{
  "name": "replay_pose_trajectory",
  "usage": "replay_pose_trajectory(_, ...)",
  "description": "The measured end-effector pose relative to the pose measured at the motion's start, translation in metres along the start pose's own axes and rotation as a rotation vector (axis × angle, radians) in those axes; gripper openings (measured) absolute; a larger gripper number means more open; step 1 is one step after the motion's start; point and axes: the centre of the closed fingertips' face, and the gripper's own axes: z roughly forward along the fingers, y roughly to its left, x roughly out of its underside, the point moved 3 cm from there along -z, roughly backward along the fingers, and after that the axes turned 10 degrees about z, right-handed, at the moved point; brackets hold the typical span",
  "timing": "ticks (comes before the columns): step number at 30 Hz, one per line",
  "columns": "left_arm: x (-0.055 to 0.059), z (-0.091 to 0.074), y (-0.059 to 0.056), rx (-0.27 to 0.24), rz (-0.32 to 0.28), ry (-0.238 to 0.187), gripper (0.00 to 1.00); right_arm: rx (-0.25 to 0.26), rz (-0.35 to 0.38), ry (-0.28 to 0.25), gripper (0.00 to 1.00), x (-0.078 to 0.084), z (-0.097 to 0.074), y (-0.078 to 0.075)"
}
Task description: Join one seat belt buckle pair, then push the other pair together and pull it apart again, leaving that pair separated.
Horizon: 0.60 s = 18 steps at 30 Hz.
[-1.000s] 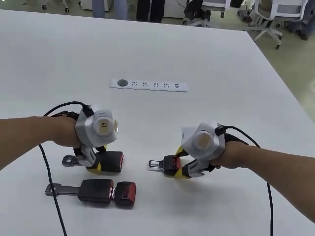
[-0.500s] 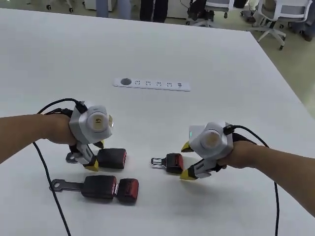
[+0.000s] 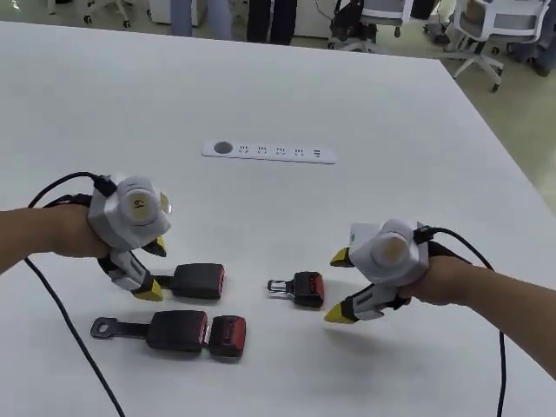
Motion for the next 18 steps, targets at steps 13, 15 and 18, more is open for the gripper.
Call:
replay_pose_trajectory(13, 0.027, -0.021, -0.019, -0.055, -0.209, -0.187, 0.62, 0.032, 0.1, -0.092, 0.61, 0.013, -0.01, 0.014)
replay_pose_trajectory(15, 0.031, -0.023, -0.023, -0.066, -0.24, -0.218, 0.64, 0.037, 0.114, -0.109, 0.62, 0.013, -0.012, 0.019)
replay_pose_trajectory(18, 0.032, -0.026, -0.03, -0.121, -0.298, -0.301, 0.69, 0.055, 0.155, -0.157, 0.66, 0.012, -0.013, 0.022)
